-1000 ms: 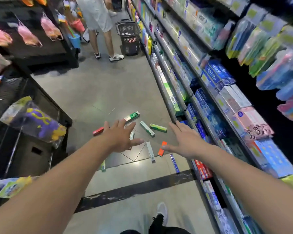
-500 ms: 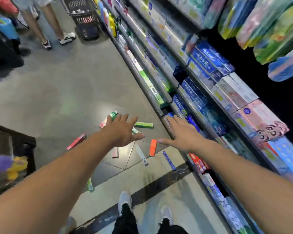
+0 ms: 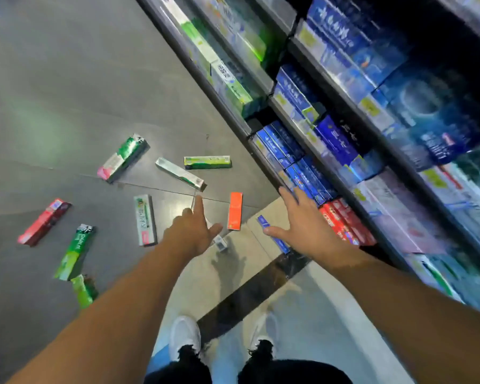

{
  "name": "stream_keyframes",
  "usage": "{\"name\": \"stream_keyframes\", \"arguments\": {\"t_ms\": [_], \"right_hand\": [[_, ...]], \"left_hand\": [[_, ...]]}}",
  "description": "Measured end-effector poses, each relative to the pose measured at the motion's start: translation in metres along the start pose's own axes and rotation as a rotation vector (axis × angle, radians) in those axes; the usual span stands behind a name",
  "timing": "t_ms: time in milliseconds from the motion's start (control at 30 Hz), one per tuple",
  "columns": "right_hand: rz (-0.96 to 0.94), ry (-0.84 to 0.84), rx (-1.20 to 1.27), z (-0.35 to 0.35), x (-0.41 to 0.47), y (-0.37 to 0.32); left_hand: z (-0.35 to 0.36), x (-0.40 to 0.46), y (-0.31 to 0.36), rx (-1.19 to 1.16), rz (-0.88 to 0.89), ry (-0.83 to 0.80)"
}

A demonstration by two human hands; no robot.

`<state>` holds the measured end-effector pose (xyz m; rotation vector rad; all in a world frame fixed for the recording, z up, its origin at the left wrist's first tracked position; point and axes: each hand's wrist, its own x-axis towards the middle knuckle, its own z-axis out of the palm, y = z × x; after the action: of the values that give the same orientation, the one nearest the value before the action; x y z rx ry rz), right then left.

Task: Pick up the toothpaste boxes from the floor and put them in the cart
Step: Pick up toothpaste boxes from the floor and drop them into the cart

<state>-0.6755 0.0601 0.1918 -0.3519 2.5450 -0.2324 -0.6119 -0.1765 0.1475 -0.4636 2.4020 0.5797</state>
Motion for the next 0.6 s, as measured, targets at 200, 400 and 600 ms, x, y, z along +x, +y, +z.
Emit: {"name": "stream_keyframes", "arguments": {"t_ms": [200,400,600], "right_hand": [[0.175,-0.093,0.046,0.168,0.1,0.076],[0.266,-0.071,-0.054,0.279,0.175,0.118],[0.292,-0.129,-0.13,0.33,0.214,0.143]], "left_hand": [[0.145,0.122,-0.032,-0.123,-0.186,0.037],[0.228,0.211,-0.061,-0.163,-0.248,0.032],[0.256,0.261,-0.062,-0.154,-0.29,-0.016]]}}
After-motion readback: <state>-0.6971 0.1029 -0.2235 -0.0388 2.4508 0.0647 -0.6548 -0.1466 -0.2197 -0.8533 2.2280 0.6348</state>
